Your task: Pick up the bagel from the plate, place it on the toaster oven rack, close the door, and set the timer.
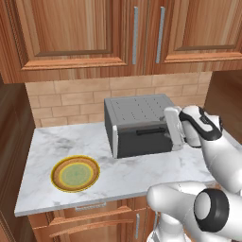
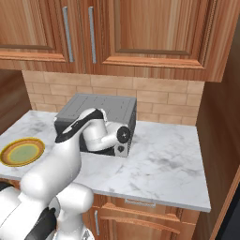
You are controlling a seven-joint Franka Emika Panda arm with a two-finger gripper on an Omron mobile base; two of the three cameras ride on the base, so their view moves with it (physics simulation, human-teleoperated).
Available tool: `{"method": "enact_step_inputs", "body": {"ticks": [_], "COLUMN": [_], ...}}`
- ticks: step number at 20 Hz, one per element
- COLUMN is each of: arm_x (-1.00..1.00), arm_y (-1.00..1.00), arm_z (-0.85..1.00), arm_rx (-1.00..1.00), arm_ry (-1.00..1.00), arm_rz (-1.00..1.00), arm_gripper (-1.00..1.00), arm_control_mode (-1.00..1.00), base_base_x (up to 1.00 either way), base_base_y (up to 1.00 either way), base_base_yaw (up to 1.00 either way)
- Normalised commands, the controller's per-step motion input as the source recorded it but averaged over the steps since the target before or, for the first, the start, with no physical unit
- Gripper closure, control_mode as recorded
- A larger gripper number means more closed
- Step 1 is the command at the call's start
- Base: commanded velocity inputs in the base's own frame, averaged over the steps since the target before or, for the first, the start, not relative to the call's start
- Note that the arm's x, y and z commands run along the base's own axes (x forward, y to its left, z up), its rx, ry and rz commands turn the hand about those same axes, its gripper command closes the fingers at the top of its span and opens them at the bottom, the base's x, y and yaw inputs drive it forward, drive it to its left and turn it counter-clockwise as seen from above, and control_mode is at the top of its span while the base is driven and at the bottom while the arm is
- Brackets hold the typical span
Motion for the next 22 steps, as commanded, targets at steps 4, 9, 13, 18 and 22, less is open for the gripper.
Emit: {"method": "enact_step_inputs", "body": {"ticks": [4, 9, 13, 18, 22], "arm_x": [0.44, 0.48, 0.22, 0.01, 0.01], "arm_y": [0.34, 0.27, 0.04, -0.17, -0.44], "arm_z": [0.0, 0.0, 0.06, 0.25, 0.36], "arm_rx": [0.05, 0.06, 0.03, 0.0, -0.03], "arm_ry": [-0.01, -0.02, 0.0, 0.02, 0.02], "arm_rz": [-0.05, -0.05, -0.07, -0.09, -0.06], "arm_gripper": [-1.0, -1.0, -1.0, -1.0, -1.0], "arm_control_mode": [-1.0, -1.0, -1.0, -1.0, -1.0], "base_base_x": [0.0, 0.0, 0.0, 0.0, 0.0], "base_base_y": [0.0, 0.0, 0.0, 0.0, 0.0], "base_base_yaw": [0.0, 0.0, 0.0, 0.0, 0.0]}}
